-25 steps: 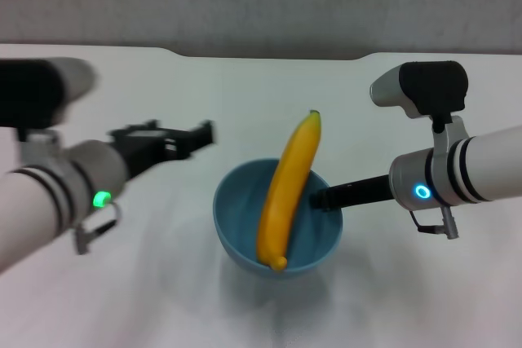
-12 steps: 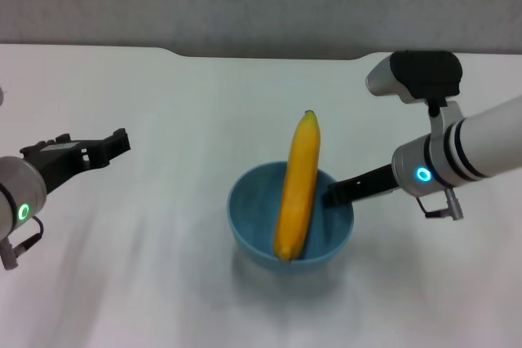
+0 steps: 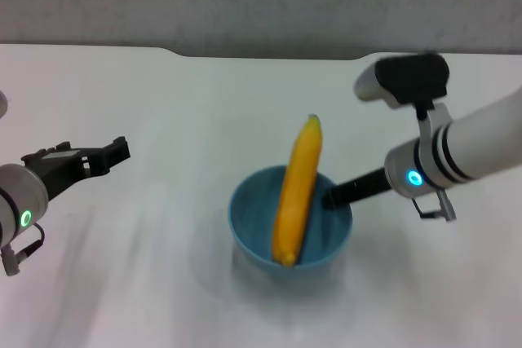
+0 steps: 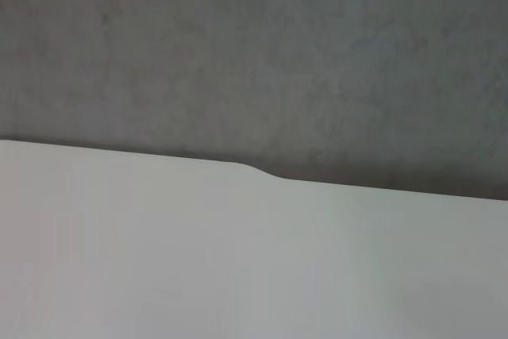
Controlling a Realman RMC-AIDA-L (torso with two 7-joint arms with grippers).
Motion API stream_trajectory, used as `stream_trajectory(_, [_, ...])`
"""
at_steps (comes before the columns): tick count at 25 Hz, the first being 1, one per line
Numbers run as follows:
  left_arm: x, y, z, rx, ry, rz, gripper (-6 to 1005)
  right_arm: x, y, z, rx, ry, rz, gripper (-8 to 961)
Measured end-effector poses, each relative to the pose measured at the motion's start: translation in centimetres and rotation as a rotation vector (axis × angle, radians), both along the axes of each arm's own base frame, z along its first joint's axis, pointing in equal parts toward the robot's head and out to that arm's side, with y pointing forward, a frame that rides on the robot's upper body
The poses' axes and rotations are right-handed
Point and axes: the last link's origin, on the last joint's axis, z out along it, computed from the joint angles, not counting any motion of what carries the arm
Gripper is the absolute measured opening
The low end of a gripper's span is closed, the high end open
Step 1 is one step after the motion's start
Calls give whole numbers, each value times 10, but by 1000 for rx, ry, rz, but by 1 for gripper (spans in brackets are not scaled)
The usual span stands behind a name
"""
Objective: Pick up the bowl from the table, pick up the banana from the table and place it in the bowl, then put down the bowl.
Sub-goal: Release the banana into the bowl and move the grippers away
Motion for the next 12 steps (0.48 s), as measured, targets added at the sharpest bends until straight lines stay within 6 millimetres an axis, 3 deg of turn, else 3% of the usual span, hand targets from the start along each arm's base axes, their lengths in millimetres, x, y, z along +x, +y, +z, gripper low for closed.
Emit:
stream_trajectory(4, [-4,-1,0,4,-2,8,881,12,-8,-2,-3,14,-35,48])
stream_trajectory(12, [-9,-2,-2,-1,-3,21,881,17,-9,-1,9,17,-42,49])
